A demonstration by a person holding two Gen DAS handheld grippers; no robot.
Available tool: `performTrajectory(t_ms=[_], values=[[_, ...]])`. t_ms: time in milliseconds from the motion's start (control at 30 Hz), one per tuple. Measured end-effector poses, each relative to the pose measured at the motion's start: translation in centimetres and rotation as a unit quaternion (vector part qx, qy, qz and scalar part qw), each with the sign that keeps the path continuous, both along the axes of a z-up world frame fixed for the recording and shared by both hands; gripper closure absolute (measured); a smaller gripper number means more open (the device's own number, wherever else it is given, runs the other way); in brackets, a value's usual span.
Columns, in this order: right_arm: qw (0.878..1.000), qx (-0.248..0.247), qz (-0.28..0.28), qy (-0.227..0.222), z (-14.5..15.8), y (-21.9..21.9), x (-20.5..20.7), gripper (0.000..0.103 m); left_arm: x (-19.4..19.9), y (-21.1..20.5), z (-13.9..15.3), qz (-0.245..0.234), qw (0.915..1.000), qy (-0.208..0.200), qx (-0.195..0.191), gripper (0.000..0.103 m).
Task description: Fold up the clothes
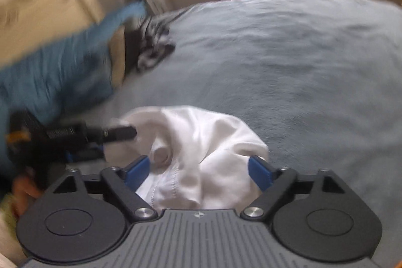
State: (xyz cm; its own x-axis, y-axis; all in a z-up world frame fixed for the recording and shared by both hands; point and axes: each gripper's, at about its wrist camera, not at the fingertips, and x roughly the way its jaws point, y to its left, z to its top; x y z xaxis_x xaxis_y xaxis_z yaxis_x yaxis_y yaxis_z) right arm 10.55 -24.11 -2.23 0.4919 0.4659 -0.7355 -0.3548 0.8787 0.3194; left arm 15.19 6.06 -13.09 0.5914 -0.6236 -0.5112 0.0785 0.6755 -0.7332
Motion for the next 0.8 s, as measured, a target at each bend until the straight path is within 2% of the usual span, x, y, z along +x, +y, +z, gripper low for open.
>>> performTrajectory(t_ms=[67,133,167,200,267,367,467,633,800], values=[[0.999,-0.028,0.025,-0.007,-0.7,0.9,-0.8,0.017,-0.4,-0.3,0.3,-0.009,0.9996,-0.013,0.022,0.047],[0.998,-0.049,0.042,-0.015,-1.3,1.2,-1.6,0.035,-0.5,-0.6,0.8,-0.015,0.9985,-0.029,0.043,0.05],[0.998,-0.055,0.039,-0.019,-1.4,1.2,-1.6,0.045,-0.3,-0.8,1.0,-0.017,0.9981,-0.035,0.047,0.058],[0.997,-0.061,0.035,-0.023,-1.5,1.3,-1.6,0.06,0.0,-0.9,1.2,-0.019,0.9976,-0.041,0.052,0.062],[0.996,-0.073,0.028,-0.03,-1.7,1.5,-1.6,0.08,0.4,-1.3,1.7,-0.022,0.9965,-0.054,0.06,0.076],[0.996,-0.071,0.0,-0.056,-1.4,0.8,-0.9,0.094,1.0,-1.8,2.4,-0.028,0.9943,-0.072,0.073,0.088],[0.992,-0.077,-0.023,-0.099,-0.3,0.3,0.3,0.096,1.6,-2.3,3.2,-0.033,0.9916,-0.091,0.086,0.094],[0.98,-0.097,-0.036,-0.17,1.7,0.1,2.5,0.098,2.9,-3.1,4.6,-0.041,0.9854,-0.125,0.108,0.096],[0.963,-0.134,-0.04,-0.231,2.8,0.2,5.6,0.099,6.0,-4.5,7.2,-0.041,0.9701,-0.186,0.15,0.096]])
